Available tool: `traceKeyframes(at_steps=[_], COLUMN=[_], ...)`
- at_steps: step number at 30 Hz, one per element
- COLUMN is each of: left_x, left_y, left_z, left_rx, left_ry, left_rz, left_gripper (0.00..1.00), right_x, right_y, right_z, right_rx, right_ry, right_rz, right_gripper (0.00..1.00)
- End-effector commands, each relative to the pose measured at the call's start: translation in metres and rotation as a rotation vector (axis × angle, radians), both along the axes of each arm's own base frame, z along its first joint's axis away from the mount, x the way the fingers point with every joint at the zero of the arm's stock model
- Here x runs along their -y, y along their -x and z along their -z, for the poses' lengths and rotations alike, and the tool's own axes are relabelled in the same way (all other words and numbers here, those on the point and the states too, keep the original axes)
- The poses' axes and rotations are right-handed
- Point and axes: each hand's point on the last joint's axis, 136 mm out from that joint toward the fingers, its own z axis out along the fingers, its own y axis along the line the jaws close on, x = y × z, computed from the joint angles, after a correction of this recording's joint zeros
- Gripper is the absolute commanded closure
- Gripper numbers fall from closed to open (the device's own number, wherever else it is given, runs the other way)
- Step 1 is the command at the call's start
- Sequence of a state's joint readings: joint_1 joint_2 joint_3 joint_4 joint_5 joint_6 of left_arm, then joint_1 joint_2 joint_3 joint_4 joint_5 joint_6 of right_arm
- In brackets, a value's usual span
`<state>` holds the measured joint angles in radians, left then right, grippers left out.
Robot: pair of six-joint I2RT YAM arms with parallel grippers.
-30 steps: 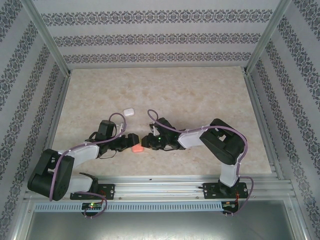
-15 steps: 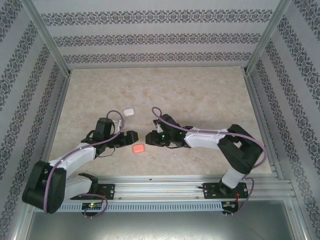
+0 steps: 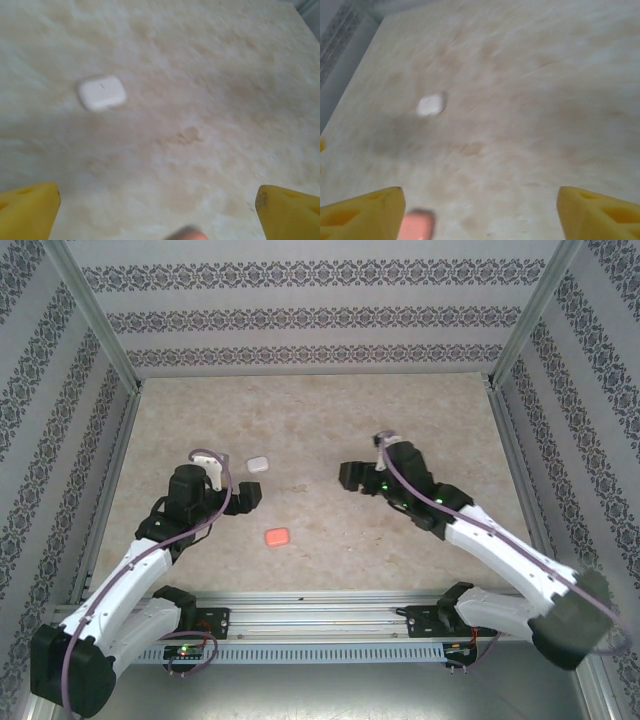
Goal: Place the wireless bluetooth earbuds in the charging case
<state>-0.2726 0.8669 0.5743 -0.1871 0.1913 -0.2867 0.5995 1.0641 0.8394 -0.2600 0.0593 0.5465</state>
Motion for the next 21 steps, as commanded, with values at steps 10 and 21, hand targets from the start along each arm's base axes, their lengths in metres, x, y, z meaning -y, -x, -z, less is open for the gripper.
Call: traceKeyframes(at_steps=[10, 21], left_x=[-0.074, -0.097], left_y=[-0.056, -0.071], left_z=[-0.001, 0.046], left_rx=[0.336, 0.368], left_ry=[-0.398, -0.302], left_rz=[-0.236, -0.305], left_gripper=[0.0, 0.0], right_x=[0.206, 0.232], right_y=[-0.023, -0.05], right_z=[0.05, 0.082], right_rx=[0.167, 0.293], right_ry=[0.281, 0.327], right_rz=[0.527, 0.547], right_gripper=[0.02, 0.02])
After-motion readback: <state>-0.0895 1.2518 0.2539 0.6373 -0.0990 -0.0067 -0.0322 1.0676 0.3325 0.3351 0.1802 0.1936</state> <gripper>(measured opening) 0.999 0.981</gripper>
